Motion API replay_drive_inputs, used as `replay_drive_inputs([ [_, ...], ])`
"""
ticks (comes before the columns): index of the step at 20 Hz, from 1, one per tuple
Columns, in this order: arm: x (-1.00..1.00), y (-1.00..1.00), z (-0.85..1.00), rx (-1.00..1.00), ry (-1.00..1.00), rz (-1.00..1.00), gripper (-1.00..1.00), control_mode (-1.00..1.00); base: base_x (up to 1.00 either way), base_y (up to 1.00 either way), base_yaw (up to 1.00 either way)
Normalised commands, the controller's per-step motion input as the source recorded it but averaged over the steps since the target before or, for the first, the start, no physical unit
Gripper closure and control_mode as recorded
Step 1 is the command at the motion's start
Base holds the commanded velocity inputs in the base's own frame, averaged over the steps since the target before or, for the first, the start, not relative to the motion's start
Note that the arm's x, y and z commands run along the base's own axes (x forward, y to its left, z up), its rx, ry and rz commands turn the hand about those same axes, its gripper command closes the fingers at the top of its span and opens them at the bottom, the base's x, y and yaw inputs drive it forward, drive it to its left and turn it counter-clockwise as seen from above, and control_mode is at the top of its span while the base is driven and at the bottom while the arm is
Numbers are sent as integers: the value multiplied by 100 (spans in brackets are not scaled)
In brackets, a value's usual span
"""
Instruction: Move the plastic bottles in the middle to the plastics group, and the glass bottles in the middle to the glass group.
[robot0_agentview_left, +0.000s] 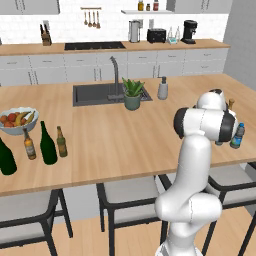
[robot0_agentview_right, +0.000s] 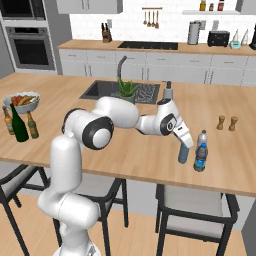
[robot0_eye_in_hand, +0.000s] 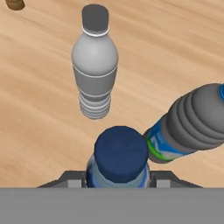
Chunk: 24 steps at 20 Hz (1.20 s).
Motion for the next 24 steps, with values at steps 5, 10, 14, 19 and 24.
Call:
replay_drive_inputs([
  [5,10,0,0,0,-7,-2,100,-100,0,0,0],
  [10,7,0,0,0,-3,-1,100,-100,0,0,0],
  [14,0,0,0,0,0,0,-100,-100,0,0,0],
  [19,0,0,0,0,0,0,-100,-100,0,0,0],
  [24,0,0,9,0,0,0,-100,-100,0,0,0],
])
